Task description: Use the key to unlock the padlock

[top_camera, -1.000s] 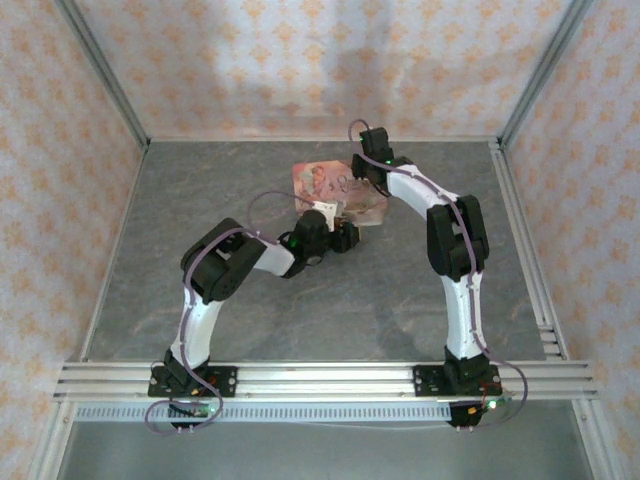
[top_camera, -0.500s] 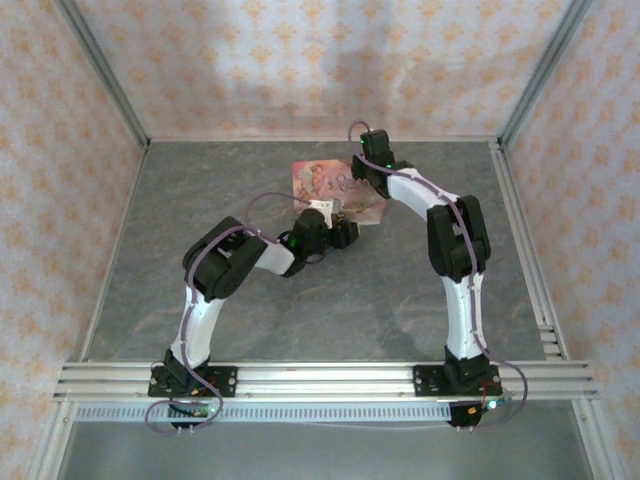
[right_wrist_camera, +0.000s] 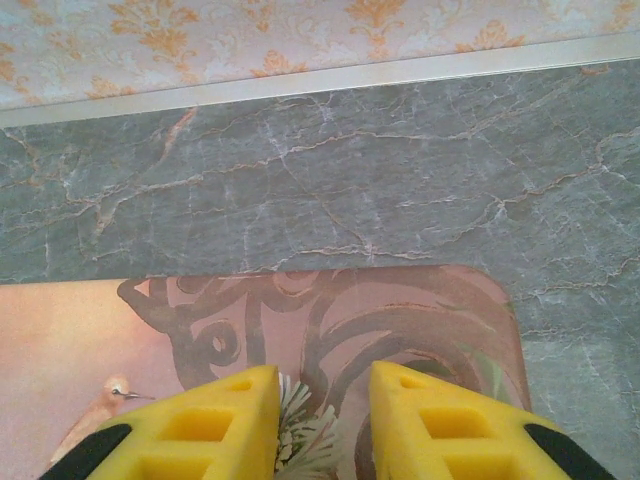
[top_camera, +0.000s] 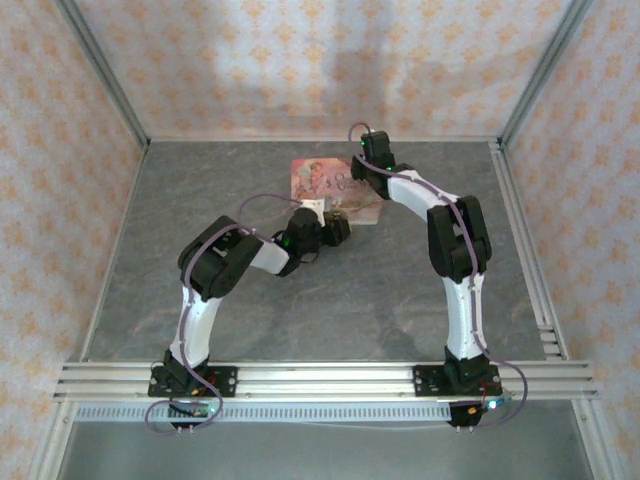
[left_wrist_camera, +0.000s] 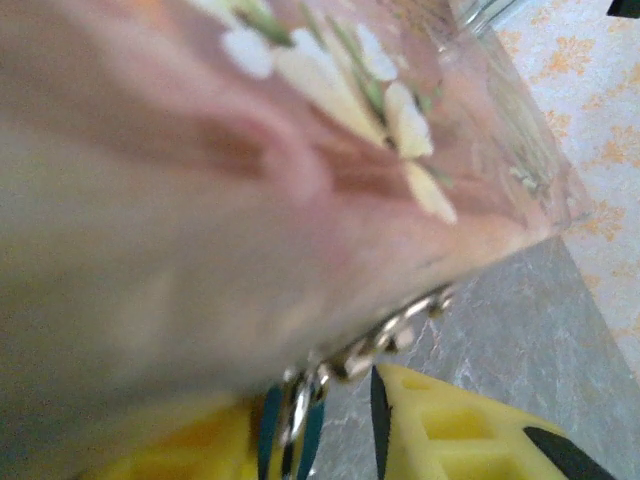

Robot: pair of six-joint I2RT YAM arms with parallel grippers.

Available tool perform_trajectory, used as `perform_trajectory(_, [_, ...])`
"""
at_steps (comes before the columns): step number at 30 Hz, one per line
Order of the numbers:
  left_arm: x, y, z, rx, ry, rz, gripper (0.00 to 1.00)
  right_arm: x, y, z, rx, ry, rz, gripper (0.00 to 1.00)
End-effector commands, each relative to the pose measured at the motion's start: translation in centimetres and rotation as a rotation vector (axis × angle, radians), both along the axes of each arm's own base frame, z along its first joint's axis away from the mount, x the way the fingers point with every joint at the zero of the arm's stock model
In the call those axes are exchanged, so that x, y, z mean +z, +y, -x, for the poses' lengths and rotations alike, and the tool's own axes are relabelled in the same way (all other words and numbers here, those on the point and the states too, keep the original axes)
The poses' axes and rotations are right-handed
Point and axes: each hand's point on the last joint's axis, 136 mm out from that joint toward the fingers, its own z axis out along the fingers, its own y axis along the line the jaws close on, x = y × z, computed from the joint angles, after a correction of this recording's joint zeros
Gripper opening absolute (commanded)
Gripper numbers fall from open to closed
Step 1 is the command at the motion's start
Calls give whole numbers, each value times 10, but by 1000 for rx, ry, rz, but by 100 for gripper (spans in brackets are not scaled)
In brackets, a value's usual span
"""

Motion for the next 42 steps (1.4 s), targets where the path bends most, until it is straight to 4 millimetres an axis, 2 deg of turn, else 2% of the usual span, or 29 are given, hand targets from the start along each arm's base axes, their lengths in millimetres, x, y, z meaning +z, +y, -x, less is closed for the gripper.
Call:
perform_trajectory(1, [9,14,-2,46,1,7,27,-81,1,58,44,302,43,30])
perform_trajectory(7, [10,20,4,43,28,10,25,-77,1,61,46,298,42,30])
perform_trajectory(10, [15,20,5,34,29,10,17,-72,1,63,46,288,35,30])
perform_trajectory(15, [24,17,9,-3,62,13,11,-50,3,70,62,248,18,30])
perform_trajectory(18, [34,17,13,-28,84,8,7,-29,2,79,69,204,0,30])
perform_trajectory(23, [44,11,18,-96,193,-2,2,4,-4,108,90,148,-25,35])
perform_trajectory(26, [55,6,20,-131,250,13,1,22,-2,138,129,124,-58,36])
perform_trajectory(28, [58,6,21,-144,279,3,1,28,3,163,171,113,-80,37])
perform_trajectory(29, [75,6,22,-148,260,7,0,28,6,177,195,116,-88,37])
perform_trajectory(32, [84,6,22,-165,288,13,0,28,11,214,269,127,-126,39])
perform_trajectory(35, [89,4,23,-175,326,43,0,32,14,240,319,112,-174,42])
perform_trajectory(39, [92,4,23,-182,355,53,0,27,15,252,351,104,-142,44])
perform_trajectory(42, [98,5,23,-187,371,58,0,19,16,248,351,86,-75,44])
